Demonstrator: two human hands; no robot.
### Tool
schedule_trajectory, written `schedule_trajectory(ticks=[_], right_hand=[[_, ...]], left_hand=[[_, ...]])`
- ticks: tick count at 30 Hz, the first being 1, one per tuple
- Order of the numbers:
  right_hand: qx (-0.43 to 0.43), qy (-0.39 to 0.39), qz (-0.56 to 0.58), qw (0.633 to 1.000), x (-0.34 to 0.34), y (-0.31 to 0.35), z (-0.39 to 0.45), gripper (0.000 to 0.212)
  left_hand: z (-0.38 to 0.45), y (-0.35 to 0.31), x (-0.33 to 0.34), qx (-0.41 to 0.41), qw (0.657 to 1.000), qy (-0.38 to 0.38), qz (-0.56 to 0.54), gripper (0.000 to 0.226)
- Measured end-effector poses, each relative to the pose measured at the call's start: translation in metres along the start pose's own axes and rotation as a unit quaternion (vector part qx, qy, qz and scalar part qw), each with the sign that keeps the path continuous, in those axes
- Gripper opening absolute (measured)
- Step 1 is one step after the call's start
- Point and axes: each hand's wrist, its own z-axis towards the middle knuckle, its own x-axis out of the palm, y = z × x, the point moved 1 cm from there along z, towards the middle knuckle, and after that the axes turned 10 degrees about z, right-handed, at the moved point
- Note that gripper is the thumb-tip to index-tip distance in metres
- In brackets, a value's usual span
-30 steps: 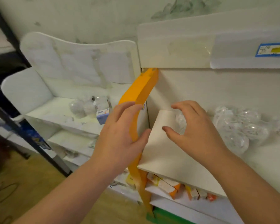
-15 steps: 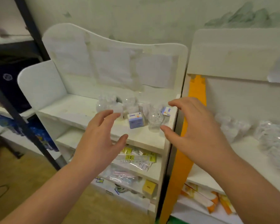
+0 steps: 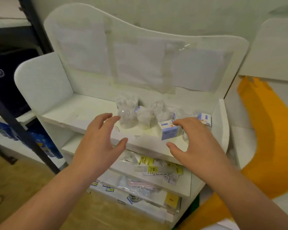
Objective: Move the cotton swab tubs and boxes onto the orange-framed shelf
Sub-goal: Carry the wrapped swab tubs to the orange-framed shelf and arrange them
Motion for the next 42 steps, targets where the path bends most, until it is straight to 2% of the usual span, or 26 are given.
schedule_trajectory(ticks=[8,15,19,23,29,32,37,42], right_hand=[[0.008,0.016,0.039,0.999,0.066,-0.008,0.087,0.054],[0.015,0.063,0.045,0.997,0.109,-0.001,0.143,0.054],[0.007,0.078,0.016,0.997,0.127,0.006,0.172,0.059],[0.030,0.116,-0.040,0.992,0.147,0.024,0.192,0.069],[0.062,0.165,-0.091,0.980,0.175,0.030,0.207,0.066],[0.086,0.163,-0.096,0.978,0.182,0.032,0.212,0.070],[0.102,0.167,-0.096,0.976,0.182,0.036,0.210,0.071],[0.123,0.119,-0.083,0.982,0.181,0.044,0.208,0.073]], left_hand=[[0.065,0.048,0.020,-0.014,0.999,0.020,0.027,0.060],[0.121,0.091,0.035,-0.014,0.998,0.037,0.049,0.058],[0.159,0.113,0.059,0.051,0.996,0.048,0.059,0.055],[0.198,0.134,0.077,0.104,0.993,0.059,0.023,0.055],[0.248,0.156,0.113,0.172,0.982,0.075,-0.027,0.055],[0.264,0.163,0.135,0.212,0.972,0.092,-0.048,0.057],[0.270,0.164,0.156,0.288,0.954,0.088,-0.008,0.061],[0.271,0.166,0.166,0.281,0.955,0.082,-0.055,0.052]])
